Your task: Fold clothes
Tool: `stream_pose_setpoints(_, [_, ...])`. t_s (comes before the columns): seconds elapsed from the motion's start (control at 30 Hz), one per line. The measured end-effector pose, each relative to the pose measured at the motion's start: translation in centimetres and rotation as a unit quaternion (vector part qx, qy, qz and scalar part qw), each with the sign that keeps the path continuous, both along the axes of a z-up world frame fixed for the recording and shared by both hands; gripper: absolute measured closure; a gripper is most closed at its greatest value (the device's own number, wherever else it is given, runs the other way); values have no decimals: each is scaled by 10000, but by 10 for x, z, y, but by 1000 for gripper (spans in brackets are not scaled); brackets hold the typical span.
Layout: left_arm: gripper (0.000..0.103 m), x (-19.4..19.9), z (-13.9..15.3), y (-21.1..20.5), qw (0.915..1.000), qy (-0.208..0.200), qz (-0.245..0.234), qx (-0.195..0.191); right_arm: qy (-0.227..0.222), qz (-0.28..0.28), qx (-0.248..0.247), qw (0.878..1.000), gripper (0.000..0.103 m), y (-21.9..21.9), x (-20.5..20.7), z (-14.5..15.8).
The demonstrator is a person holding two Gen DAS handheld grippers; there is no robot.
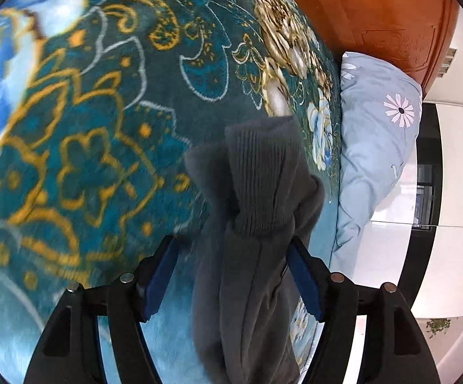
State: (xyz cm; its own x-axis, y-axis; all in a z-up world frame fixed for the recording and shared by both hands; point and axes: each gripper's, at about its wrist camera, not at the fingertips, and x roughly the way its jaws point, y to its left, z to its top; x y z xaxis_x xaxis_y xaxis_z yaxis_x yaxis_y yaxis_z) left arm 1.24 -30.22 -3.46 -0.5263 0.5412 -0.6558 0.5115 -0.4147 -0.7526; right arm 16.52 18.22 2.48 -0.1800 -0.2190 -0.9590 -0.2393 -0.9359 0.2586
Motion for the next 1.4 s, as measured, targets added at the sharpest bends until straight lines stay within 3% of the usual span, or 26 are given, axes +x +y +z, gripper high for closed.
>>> stream_pose_setpoints(0.03, [35,-3,-1,0,10000,-2,-7,3,-34,2,57,10000,47,-2,-2,0])
stream_pose_setpoints(0.07, [46,-5,-1,-1,10000,37,-11,7,-68,5,112,9999,45,-3,-4,0])
stream_pose_setpoints(0.1, [63,-5,1,-4,10000,88,-37,11,-106,18,177,9998,44,-5,-6,0])
stream_pose_setpoints(0.2, [80,-10,12,10,9989,82,-203,-419,-190,114,341,9992,43,-12,-11,-1])
stream_pose_setpoints(0.3, [83,-2,27,15,9961,261,-290,-791,-158,88,270,9995,43,-12,-13,1])
stream_pose_setpoints(0.47, [84,23,57,17,9911,509,-177,-1220,228,-503,-342,9979,43,17,-4,10])
stream_pose_setpoints(0.6, [84,41,110,43,9716,952,-588,-2085,623,-904,-472,9928,43,39,4,18])
stream_pose_setpoints(0.67, [84,45,136,71,9534,1233,-976,-2576,731,-1098,-591,9895,43,52,13,17])
stream_pose_setpoints(0.73, [84,58,140,114,9342,1402,-1491,-2923,826,-1277,-711,9858,43,65,21,16])
stream_pose_setpoints(0.87, [84,82,149,201,8833,1719,-2498,-3575,899,-1475,-911,9807,43,75,39,7])
stream_pose_setpoints(1.0, [84,107,158,288,8166,2005,-3461,-4162,974,-1482,-924,9798,43,89,62,5])
stream_pose_setpoints(1.13, [83,132,165,372,7376,2230,-4340,-4667,1069,-1407,-839,9807,43,100,79,7])
stream_pose_setpoints(1.23, [83,149,144,407,7013,2019,-4723,-4943,1129,-1371,-763,9811,43,107,87,9])
stream_pose_setpoints(1.33, [77,161,131,423,6741,1930,-4993,-5089,1150,-1366,-742,9811,43,112,89,9])
stream_pose_setpoints(1.37, [63,165,128,426,6689,1919,-5095,-5062,1155,-1374,-751,9809,43,113,88,9])
stream_pose_setpoints(1.4, [48,169,127,427,6688,1936,-5180,-4969,1157,-1390,-777,9804,43,114,88,8])
